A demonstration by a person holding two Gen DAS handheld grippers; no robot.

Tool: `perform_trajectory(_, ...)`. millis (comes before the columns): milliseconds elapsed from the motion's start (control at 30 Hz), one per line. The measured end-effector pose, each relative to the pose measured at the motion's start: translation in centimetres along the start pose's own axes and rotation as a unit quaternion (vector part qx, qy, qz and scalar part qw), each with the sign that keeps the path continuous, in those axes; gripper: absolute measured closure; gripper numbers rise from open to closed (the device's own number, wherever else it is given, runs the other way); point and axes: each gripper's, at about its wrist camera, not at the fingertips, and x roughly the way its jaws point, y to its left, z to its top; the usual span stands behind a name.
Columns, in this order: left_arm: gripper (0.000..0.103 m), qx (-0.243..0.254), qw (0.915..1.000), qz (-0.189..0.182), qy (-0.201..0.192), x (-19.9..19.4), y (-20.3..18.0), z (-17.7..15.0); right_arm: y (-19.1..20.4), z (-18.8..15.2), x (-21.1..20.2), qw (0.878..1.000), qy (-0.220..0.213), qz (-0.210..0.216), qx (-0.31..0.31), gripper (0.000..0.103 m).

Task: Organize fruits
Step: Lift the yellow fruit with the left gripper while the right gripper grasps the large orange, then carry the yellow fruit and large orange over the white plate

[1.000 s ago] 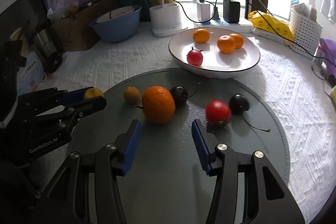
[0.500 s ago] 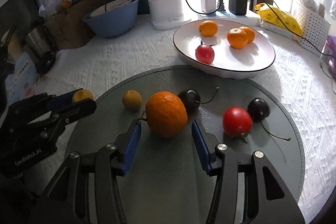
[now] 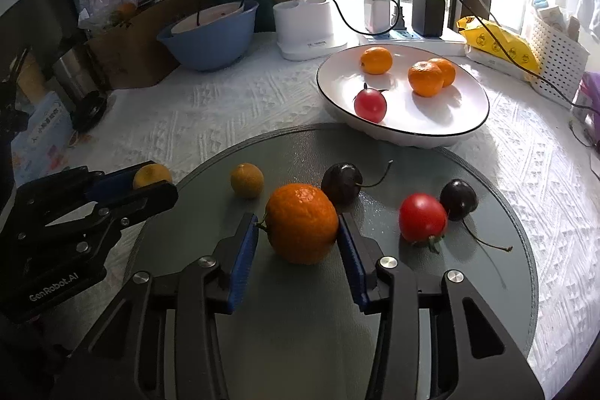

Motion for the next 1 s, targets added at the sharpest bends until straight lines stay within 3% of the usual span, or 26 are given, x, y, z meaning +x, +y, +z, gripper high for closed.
perform_trajectory(567,0.076,0.043,0.999,-0.01,-0.005,-1.6,-5.0,-0.1,-1.5,-2.0,-4.1,0.999,-0.031,0.01,0.013,0.057)
perform_trajectory(1000,0.076,0.072,0.9967,-0.018,-0.034,-3.1,-8.6,1.9,-3.6,-1.5,-7.8,0.997,-0.069,0.004,0.02,0.057)
